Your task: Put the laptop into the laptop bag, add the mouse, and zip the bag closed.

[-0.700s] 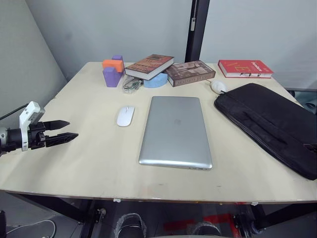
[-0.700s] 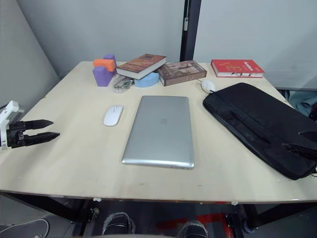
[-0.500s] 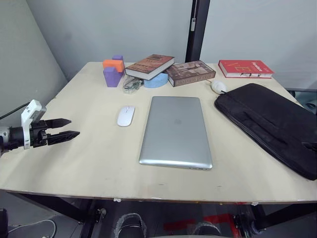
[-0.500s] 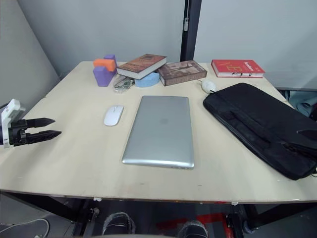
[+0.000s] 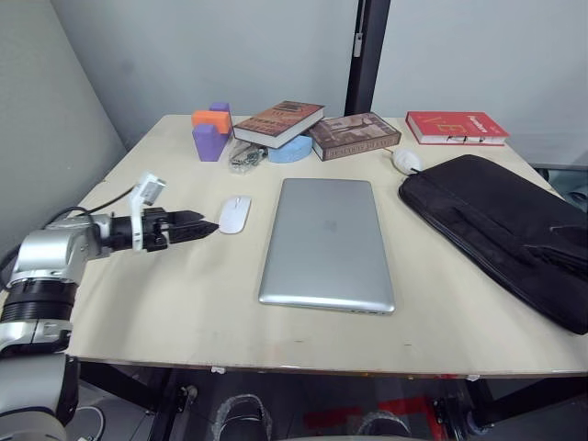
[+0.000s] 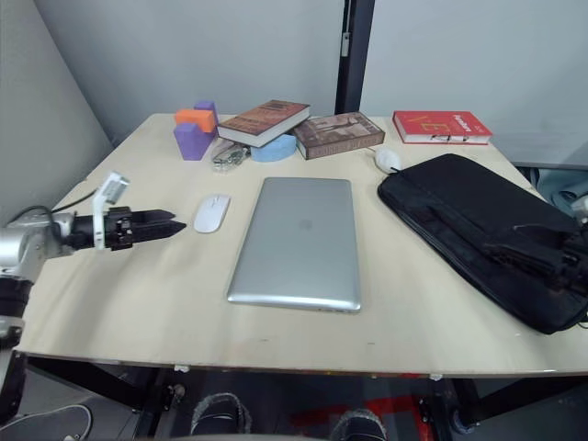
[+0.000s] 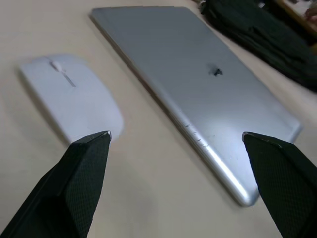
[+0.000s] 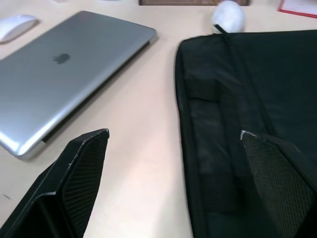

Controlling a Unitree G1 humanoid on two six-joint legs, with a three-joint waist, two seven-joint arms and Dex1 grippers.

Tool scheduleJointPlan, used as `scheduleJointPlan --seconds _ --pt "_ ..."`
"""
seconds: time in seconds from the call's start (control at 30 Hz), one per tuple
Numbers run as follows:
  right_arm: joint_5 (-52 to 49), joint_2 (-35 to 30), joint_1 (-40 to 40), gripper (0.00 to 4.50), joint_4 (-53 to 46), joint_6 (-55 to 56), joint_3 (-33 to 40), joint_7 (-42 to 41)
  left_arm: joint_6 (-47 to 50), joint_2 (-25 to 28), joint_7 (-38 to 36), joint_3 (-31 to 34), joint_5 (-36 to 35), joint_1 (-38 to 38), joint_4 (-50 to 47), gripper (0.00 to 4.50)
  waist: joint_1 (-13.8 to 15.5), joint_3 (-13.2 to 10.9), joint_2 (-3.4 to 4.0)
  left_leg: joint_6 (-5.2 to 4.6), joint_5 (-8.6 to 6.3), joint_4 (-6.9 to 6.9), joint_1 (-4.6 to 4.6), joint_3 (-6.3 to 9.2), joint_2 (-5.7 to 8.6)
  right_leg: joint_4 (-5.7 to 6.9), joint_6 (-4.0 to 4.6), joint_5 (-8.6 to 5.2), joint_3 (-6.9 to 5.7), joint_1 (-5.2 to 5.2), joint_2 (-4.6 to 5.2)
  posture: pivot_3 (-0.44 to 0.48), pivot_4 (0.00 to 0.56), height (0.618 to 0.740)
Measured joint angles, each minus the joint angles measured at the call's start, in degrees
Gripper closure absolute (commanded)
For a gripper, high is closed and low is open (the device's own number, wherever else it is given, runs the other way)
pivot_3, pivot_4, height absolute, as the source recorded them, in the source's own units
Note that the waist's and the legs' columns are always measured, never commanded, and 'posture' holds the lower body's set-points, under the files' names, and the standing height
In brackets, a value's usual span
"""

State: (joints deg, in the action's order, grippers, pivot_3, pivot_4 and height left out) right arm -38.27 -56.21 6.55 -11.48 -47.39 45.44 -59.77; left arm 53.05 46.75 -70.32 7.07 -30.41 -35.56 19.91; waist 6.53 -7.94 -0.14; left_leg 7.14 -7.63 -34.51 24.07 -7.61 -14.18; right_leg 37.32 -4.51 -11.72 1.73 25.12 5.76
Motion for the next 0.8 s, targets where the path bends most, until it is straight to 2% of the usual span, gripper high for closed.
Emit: scheduleJointPlan --seconds 0.07,0.17,0.3,0.5,0.8 --pt "-1.44 1.08 -0.11 0.0 -2.86 -1.05 -0.9 1.53 3.55 -1.3 0.81 -1.12 -0.97 -0.96 -0.1 0.03 -0.02 -0.01 0.01 0.0 0.0 0.0 -0.01 0.0 0.0 0.0 0.0 0.0 0.01 0.0 0.0 0.0 0.15 0.725" --pt "-3.96 2.97 -1.7 0.83 -6.46 -3.12 -1.38 5.16 8.8 -3.86 2.35 -2.51 -1.54 -3.2 0.55 0.0 0.05 -0.01 0.01 0.0 0.0 -0.04 -0.02 0.03 0.01 0.0 0.0 0.0 0.01 -0.05 0.0 0.0 0.15 0.725" --pt "-8.22 5.27 -3.98 2.21 -11.8 -4.59 -4.14 8.14 14.62 -8.65 4.42 -4.05 -2.74 -6.58 2.98 0.0 0.43 0.0 0.02 0.0 0.0 -0.12 -0.02 0.07 0.03 0.02 0.0 0.0 0.0 -0.12 0.01 0.0 0.15 0.725" --pt "-9.64 6.15 -5.98 4.33 -13.9 -5.03 -9.88 12.27 14.35 -12.97 7.56 -5.89 -1.47 -8.2 8.96 0.0 0.56 0.0 0.02 0.01 0.0 -0.07 0.01 0.12 0.03 -0.01 0.0 0.01 -0.05 -0.12 0.0 0.0 0.15 0.725" --pt "-3.75 8.12 -13.4 4.42 -13.75 -1.44 -24.82 18.14 9.34 -18.71 11.76 -4.76 0.99 -14.73 22.88 0.0 0.68 0.0 0.02 0.03 0.0 -0.07 0.0 0.19 0.06 -0.1 -0.02 0.02 -0.1 -0.24 0.02 0.0 0.15 0.725"
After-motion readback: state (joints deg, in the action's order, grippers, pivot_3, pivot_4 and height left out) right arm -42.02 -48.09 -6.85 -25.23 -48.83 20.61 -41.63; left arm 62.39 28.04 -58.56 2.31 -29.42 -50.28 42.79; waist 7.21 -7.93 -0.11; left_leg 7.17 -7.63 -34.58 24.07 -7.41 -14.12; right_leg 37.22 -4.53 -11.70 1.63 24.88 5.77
